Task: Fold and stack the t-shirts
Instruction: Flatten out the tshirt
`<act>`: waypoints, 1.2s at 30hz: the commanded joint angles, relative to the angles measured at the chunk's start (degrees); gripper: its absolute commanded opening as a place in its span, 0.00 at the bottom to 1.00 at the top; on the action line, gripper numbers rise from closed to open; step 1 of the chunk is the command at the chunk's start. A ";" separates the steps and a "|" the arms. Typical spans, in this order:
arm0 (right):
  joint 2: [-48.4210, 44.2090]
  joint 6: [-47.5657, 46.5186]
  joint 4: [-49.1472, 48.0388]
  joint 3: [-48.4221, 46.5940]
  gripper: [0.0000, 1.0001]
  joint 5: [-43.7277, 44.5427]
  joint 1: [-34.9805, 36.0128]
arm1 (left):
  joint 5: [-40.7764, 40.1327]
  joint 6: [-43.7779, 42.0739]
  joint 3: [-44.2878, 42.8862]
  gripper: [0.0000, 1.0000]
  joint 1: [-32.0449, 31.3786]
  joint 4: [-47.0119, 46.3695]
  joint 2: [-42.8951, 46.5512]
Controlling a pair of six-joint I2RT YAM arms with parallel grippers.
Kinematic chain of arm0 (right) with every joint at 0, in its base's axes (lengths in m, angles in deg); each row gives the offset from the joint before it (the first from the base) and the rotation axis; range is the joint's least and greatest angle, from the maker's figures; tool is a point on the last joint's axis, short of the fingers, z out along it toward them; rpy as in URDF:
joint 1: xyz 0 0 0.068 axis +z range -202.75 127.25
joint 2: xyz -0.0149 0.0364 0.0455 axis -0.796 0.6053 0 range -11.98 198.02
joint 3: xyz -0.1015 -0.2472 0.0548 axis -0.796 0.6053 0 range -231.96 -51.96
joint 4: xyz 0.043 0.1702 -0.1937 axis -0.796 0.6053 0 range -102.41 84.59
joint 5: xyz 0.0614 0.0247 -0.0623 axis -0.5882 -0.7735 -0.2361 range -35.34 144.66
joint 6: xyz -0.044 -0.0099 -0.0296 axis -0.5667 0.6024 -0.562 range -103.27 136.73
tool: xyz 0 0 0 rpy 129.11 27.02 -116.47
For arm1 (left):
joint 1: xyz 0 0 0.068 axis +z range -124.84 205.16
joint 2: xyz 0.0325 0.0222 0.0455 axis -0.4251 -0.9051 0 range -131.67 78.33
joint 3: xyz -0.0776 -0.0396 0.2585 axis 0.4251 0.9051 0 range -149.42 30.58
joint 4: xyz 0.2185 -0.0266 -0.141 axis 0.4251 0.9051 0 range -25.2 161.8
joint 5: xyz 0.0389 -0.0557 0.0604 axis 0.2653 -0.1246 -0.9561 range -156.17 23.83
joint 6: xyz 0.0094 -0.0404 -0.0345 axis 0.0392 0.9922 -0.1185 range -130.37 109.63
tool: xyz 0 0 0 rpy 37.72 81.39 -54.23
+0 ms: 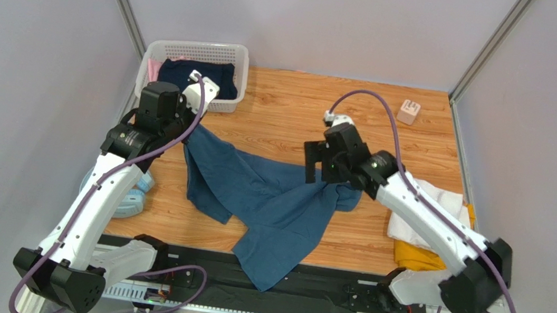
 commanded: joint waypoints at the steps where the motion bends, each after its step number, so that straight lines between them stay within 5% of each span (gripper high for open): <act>1: -9.69 2.96 7.34 3.13 1.00 1.55 15.72 | 1.12 0.08 0.96 0.00 0.24 -2.78 -0.15; 8: -10.59 10.10 2.52 13.77 1.00 -8.82 32.53 | 1.03 -0.01 1.40 0.00 0.24 -2.87 -0.77; 13: -2.51 7.91 0.75 11.24 0.76 -13.75 37.80 | 0.77 0.43 2.02 0.00 0.24 -2.96 -1.47; 25: 7.17 3.68 0.23 5.43 0.86 -18.67 44.13 | 0.06 0.61 2.46 0.00 0.24 -3.49 -3.05; 36: 16.55 4.38 -9.26 10.70 0.74 -2.51 48.18 | -2.22 -0.45 4.04 0.00 0.24 -4.45 -3.06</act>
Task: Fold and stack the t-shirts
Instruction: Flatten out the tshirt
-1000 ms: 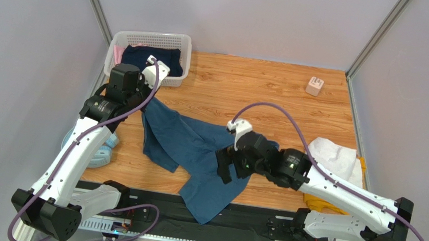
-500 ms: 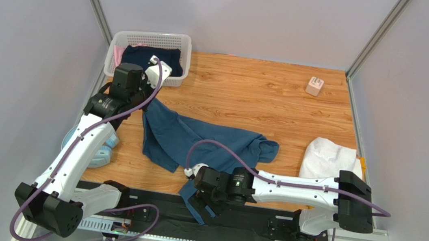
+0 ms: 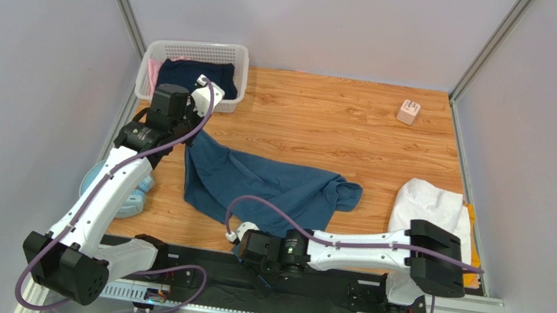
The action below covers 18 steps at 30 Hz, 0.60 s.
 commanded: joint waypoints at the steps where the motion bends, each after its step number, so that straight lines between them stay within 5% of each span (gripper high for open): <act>1: 6.56 1.02 -6.62 1.92 0.74 8.86 1.78 | -1.39 -0.62 0.35 0.00 0.24 -1.66 0.70; 9: 10.62 1.90 -10.23 1.48 0.73 9.31 2.92 | -1.31 -0.71 0.88 0.00 0.24 -1.13 2.03; 18: 2.88 1.55 -4.52 -2.56 0.74 6.94 4.76 | -0.87 -0.62 1.23 0.00 0.24 -1.48 1.32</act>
